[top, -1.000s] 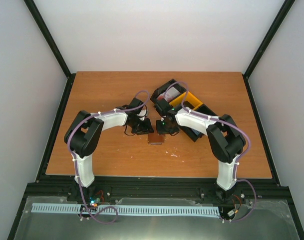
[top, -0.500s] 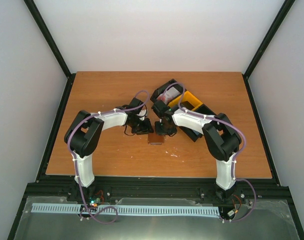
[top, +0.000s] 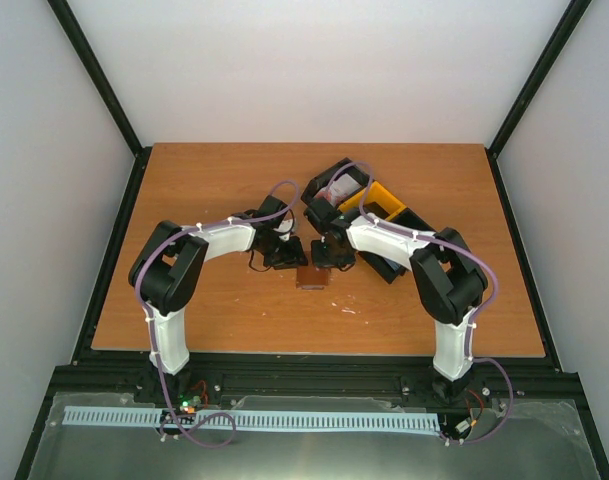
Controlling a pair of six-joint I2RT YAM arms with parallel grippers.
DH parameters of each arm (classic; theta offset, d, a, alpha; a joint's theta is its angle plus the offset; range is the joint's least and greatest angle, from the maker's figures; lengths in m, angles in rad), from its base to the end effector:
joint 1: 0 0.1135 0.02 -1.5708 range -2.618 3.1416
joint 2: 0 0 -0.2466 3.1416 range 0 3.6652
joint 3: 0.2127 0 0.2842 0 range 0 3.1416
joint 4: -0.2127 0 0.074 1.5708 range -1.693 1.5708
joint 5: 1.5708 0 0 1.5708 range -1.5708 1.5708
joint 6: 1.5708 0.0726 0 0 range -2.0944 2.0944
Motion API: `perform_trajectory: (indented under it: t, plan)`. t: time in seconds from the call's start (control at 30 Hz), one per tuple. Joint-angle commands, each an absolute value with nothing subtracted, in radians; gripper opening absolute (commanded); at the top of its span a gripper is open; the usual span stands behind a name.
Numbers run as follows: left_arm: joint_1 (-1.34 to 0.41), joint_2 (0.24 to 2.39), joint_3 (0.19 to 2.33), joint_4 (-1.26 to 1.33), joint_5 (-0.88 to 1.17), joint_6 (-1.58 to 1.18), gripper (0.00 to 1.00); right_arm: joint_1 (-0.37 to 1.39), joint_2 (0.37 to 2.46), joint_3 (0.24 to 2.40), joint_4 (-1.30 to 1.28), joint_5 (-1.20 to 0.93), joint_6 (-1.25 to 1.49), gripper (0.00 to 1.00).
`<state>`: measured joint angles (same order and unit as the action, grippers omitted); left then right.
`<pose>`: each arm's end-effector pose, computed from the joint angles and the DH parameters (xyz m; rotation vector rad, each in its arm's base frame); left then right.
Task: Put the credit cards into the card holder
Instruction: Close the card holder at the center of the board.
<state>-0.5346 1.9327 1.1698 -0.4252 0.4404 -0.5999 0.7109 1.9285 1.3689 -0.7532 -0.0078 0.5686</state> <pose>0.3299 -0.2313 0.0660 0.0314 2.9357 -0.8590 0.3111 0.2686 0.1061 -0.2097 2.9224 0.2361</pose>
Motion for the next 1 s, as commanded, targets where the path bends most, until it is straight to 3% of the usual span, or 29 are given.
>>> perform_trajectory:
  t: [0.0,0.1,0.4,0.97]
  plan:
    - [-0.543,2.017,1.115,-0.485,0.376,-0.58,0.33,0.724,1.896,1.366,-0.771,0.003,0.58,0.22]
    - [-0.542,2.018,1.115,-0.482,0.378,-0.58,0.33,0.724,1.895,1.361,-0.774,0.004,0.58,0.22]
    - [-0.543,2.02,1.117,-0.481,0.38,-0.58,0.33,0.724,1.883,1.35,-0.766,-0.006,0.583,0.03]
    - [-0.543,2.02,1.124,-0.459,0.423,-0.565,0.3,0.705,1.887,1.311,-0.626,-0.132,0.615,0.03]
